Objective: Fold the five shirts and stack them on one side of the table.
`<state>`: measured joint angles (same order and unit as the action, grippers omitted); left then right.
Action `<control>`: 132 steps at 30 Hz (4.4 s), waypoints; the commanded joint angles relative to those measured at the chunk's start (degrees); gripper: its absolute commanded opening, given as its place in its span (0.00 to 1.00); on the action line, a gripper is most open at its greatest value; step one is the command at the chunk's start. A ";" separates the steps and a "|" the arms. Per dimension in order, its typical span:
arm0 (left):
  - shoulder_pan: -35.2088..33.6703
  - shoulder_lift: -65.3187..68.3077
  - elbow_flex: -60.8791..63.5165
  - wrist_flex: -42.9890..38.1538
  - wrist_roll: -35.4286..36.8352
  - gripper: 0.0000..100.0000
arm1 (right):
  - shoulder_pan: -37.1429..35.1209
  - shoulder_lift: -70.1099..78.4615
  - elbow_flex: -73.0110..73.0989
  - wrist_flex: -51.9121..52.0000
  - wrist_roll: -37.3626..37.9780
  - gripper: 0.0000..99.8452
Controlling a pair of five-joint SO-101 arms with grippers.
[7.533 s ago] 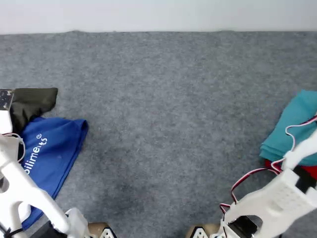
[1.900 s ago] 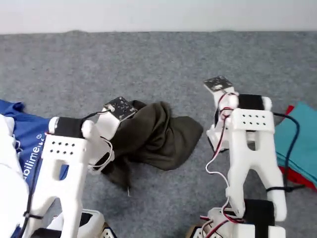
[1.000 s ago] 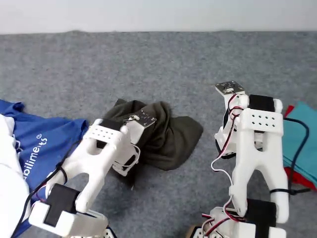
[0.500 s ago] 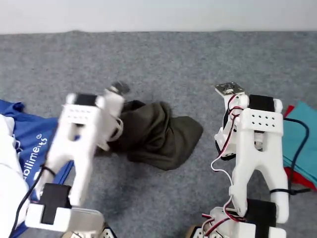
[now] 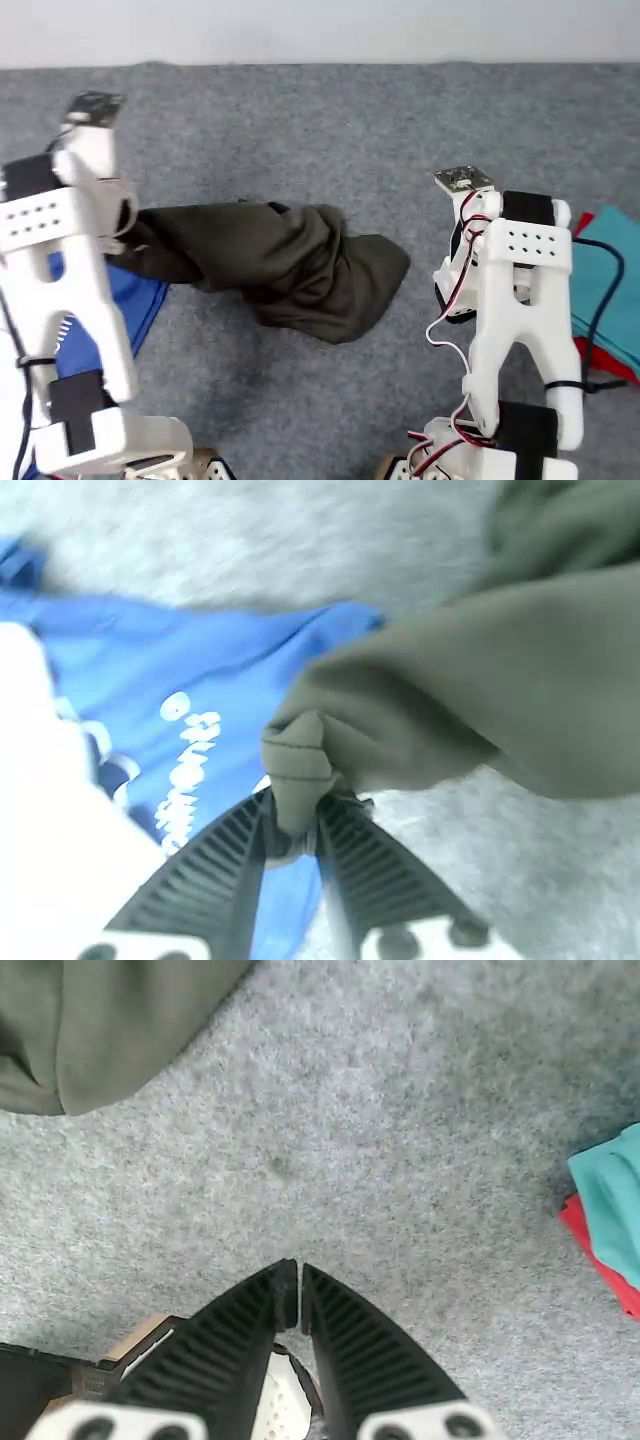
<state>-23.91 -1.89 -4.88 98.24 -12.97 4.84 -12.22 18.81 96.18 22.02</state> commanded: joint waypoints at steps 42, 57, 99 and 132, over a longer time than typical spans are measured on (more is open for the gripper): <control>-12.66 -0.79 -2.07 -0.35 2.46 0.01 | -46.90 36.53 -21.10 -18.59 -0.26 0.19; -3.25 -8.88 -2.42 0.97 4.75 0.01 | -36.18 25.36 -38.07 -0.57 6.86 0.01; -6.77 -44.04 -12.97 -1.85 1.14 0.02 | 3.38 -19.38 -47.12 -4.62 29.54 0.01; -7.30 -44.22 53.32 -25.67 -3.87 0.02 | -13.32 25.54 -42.02 -38.02 26.55 0.16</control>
<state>-28.31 -45.05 48.75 75.21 -18.59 -8.18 14.15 -16.53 55.91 50.95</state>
